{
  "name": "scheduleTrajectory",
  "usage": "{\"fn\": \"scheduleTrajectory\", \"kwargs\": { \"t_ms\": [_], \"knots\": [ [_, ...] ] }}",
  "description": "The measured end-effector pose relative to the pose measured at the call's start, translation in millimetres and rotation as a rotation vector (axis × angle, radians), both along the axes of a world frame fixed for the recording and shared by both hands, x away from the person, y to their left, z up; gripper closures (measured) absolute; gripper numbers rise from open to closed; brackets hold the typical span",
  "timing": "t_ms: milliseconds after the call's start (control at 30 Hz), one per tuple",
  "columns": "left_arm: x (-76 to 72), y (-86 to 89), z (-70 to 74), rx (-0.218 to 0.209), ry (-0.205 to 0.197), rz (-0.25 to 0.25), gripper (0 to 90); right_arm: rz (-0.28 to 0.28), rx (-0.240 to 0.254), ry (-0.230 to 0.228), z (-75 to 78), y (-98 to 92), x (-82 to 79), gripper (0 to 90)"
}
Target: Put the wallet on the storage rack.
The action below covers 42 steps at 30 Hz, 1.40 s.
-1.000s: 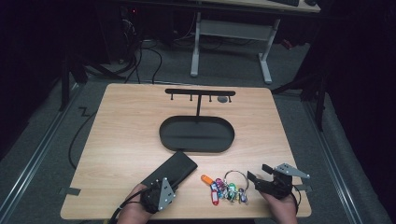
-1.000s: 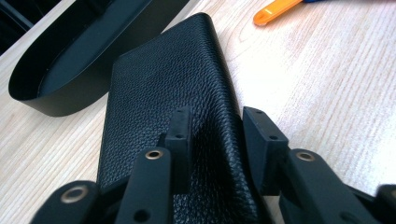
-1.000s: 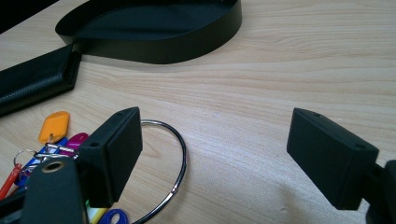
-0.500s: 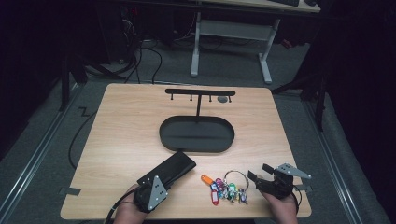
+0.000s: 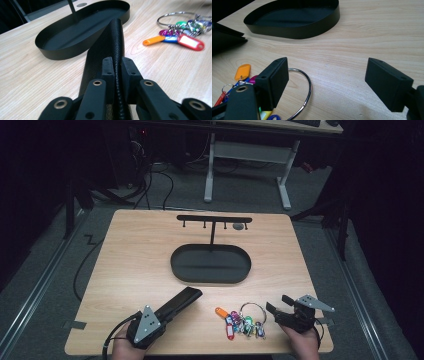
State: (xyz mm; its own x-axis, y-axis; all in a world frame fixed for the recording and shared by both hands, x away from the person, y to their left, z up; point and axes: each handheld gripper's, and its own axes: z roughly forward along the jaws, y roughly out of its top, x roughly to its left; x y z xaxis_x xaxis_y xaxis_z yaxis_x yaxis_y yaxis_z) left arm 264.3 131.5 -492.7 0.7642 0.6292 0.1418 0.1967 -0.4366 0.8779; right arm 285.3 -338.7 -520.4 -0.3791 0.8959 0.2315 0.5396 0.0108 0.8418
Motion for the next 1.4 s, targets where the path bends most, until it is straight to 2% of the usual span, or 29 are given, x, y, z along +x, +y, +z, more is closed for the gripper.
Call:
{"fn": "scheduleTrajectory", "kwargs": {
  "t_ms": [100, 133, 200, 367, 467, 500, 633, 667, 800, 867, 933, 1133, 1233, 1400],
  "knots": [
    [-0.1, 5.1, 2.4, -0.039, 0.015, 0.009, 82.1, -0.002, 0.001, 0.000, 0.1, -0.1, 0.1, 19.4],
    [0.6, 7.0, 2.8, -0.064, 0.032, 0.013, 82.1, -0.001, 0.000, -0.002, 0.3, -0.1, -0.2, 19.4],
    [0.8, 8.8, 3.2, -0.084, 0.047, 0.016, 82.1, -0.003, 0.001, -0.005, 0.6, -0.2, -1.4, 19.5],
    [-0.5, 9.8, 7.2, -0.114, 0.066, 0.003, 82.2, -0.003, 0.001, -0.009, 1.0, -1.6, -2.3, 19.6],
    [0.2, 11.2, 7.4, -0.104, 0.054, 0.020, 82.2, -0.006, 0.003, -0.007, 1.6, -1.1, -1.3, 19.6],
    [4.5, 17.1, 7.0, -0.136, 0.069, 0.036, 82.2, -0.004, 0.002, -0.009, 1.4, -1.0, -0.4, 19.6],
    [8.6, 28.3, 8.5, -0.174, 0.090, 0.054, 82.2, -0.003, 0.000, 0.009, -1.3, 1.9, 3.4, 19.6],
    [8.6, 28.3, 8.5, -0.174, 0.090, 0.054, 82.3, -0.002, -0.001, 0.008, -1.2, 2.1, 3.7, 19.6],
    [6.4, 35.7, 11.9, -0.227, 0.107, 0.049, 82.3, -0.003, 0.002, 0.002, 0.1, 1.8, 3.0, 19.6],
    [5.2, 37.9, 11.7, -0.270, 0.122, 0.045, 82.3, -0.001, 0.000, 0.001, 0.8, 2.9, 2.0, 19.7],
    [6.0, 39.4, 12.1, -0.294, 0.135, 0.041, 82.2, 0.001, -0.003, 0.000, 1.0, 4.6, 1.9, 19.7],
    [13.8, 40.9, 9.5, -0.281, 0.138, 0.065, 82.1, 0.007, -0.006, 0.011, -1.9, 5.3, 5.6, 19.7],
    [17.8, 48.0, 6.9, -0.308, 0.170, 0.084, 81.9, 0.008, 0.006, 0.013, -1.7, 3.1, 6.0, 19.7],
    [19.9, 56.4, 3.3, -0.322, 0.174, 0.108, 80.0, 0.018, -0.002, 0.003, 0.9, 5.2, 2.6, 19.8]
  ]
}}
